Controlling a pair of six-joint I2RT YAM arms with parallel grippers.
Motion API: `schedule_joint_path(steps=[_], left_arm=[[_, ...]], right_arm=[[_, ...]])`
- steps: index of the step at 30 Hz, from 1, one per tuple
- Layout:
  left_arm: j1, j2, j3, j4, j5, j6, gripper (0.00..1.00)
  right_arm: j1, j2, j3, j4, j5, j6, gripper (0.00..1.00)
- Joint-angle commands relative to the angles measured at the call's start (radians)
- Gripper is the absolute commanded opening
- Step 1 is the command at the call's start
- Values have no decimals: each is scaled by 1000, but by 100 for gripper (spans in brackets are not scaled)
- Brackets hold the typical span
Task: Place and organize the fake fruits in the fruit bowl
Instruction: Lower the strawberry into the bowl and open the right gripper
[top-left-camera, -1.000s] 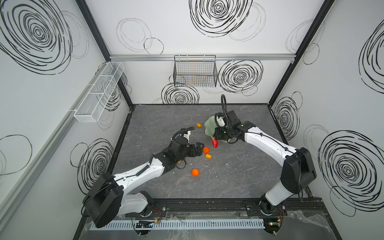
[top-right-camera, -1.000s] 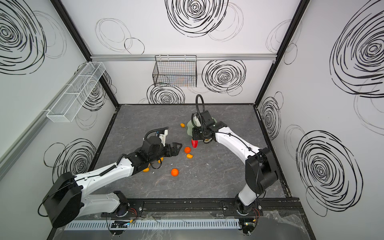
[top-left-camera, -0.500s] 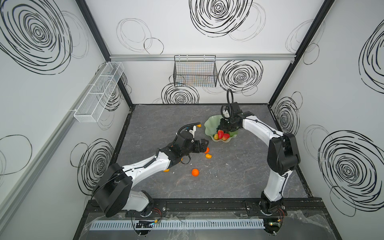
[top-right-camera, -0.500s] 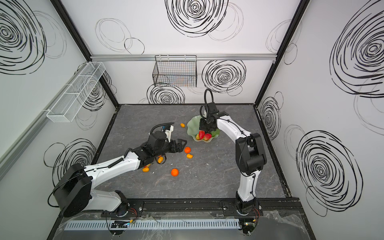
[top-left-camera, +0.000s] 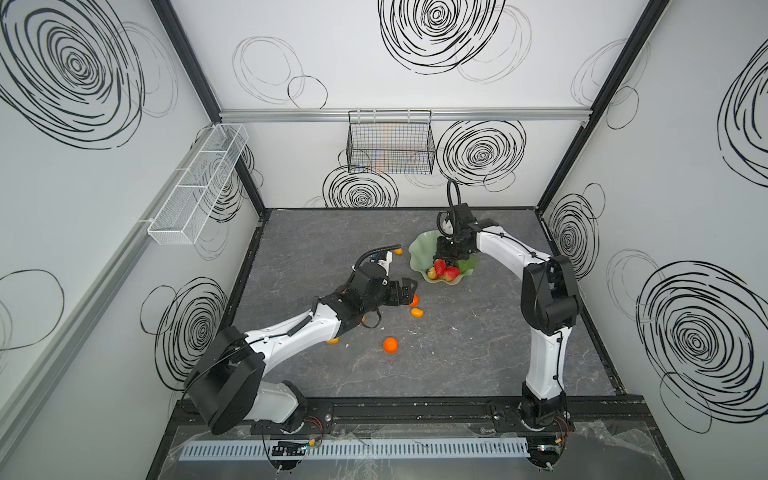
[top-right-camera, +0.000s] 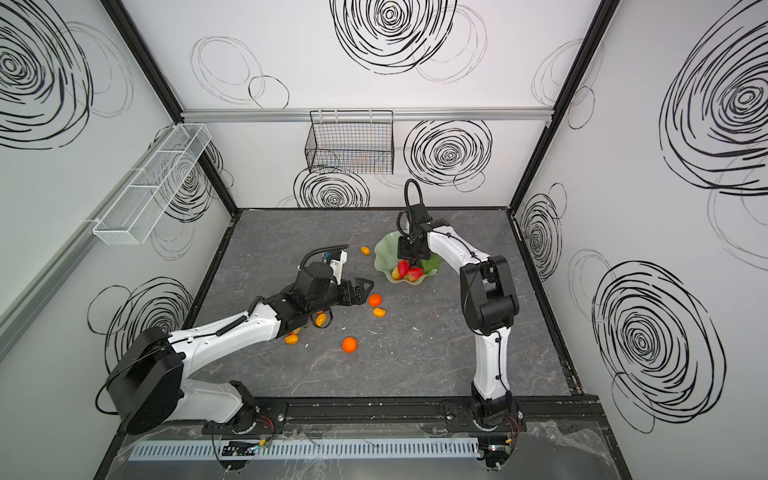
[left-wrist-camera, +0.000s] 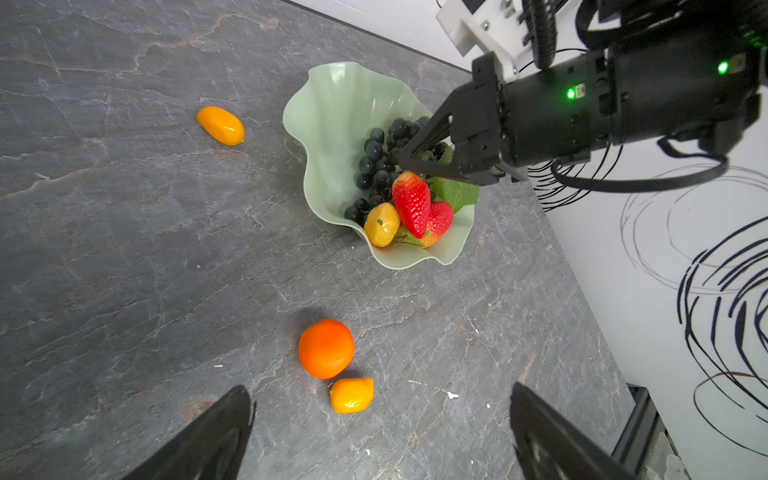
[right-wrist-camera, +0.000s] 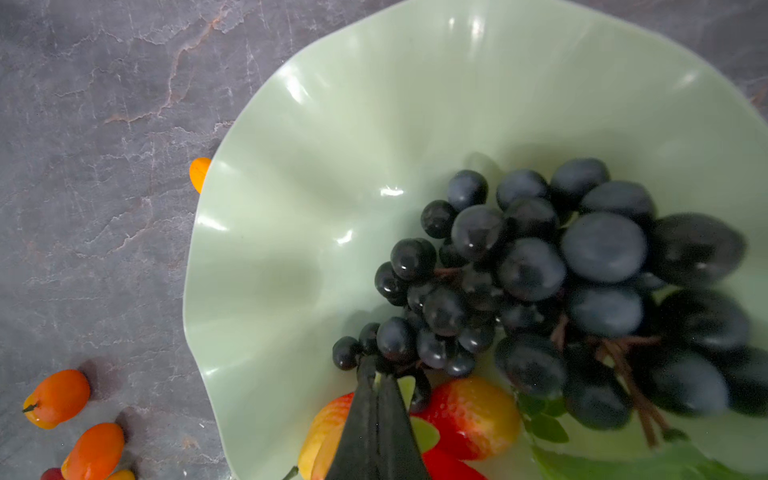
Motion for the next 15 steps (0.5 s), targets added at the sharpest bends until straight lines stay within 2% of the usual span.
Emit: schedule_joint_path(steps=[1,3,8,15], left_arm=[[-7,0,9,30,-7,10,99],[-7,-1,9,30,-11,8,100],[-7,-6,24,-11,-47,10,100],[-5,-24,50,-131,-169,4,99]], right_arm=[[-1,12,26,-6,5,-9,17],[-2,-5,23,-3,11,-9,25],[-2,-58,11,2,18,-9,36],[-1,-160,-41,19,36,-7,45]])
